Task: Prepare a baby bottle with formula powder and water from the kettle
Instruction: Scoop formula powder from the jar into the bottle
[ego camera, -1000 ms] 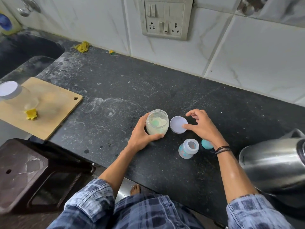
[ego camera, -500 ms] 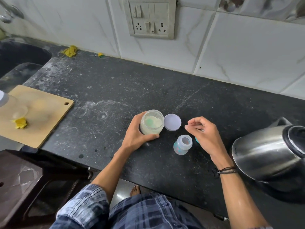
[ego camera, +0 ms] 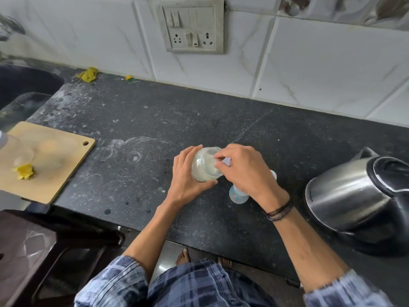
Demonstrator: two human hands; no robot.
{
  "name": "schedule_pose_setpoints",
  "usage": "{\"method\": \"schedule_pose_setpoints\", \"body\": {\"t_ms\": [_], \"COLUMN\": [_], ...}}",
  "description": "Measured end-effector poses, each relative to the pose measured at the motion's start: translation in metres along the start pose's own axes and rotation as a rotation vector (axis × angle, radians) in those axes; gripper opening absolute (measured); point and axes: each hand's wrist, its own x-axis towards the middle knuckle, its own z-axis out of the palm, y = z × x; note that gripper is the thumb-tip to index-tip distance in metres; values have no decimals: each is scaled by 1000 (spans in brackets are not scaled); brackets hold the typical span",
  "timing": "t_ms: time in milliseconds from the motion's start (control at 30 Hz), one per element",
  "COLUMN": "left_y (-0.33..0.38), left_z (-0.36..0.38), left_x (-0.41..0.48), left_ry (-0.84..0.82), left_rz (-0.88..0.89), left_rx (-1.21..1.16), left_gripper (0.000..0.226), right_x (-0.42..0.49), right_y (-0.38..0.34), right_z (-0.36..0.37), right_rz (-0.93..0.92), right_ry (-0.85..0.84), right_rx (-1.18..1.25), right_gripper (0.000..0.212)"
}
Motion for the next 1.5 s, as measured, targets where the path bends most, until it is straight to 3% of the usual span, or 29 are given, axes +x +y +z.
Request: {"method": "schedule_pose_setpoints", "body": {"t_ms": [267, 367, 467, 667, 867, 1167, 1500], "left_y": [2, 4, 7, 9, 7, 3, -9], "left_z": [9, 8, 8, 10, 15, 19, 22], "left_x": [-14, -19, -20, -20, -22, -17, -11], "left_ry": [14, 16, 28, 24, 16, 1, 9], "left_rz": [55, 49, 48, 97, 114, 114, 94], "left_rx": [34, 29, 26, 64, 49, 43, 4], "left_gripper": [99, 98, 98, 95, 95, 95, 98], "right_x": [13, 15, 18, 23, 19, 19, 8], "right_y": [-12, -12, -9, -9, -1, 5, 18], "right_z": [8, 17, 25, 29, 23, 20, 18], "right_rz": [45, 54, 121, 221, 151, 128, -15], "right_ry": [-311, -418, -514, -615, -669, -623, -198], "right_rx": [-288, -375, -416, -481, -473, -395, -195], "right_gripper": [27, 41, 22, 30, 28, 16, 21]}}
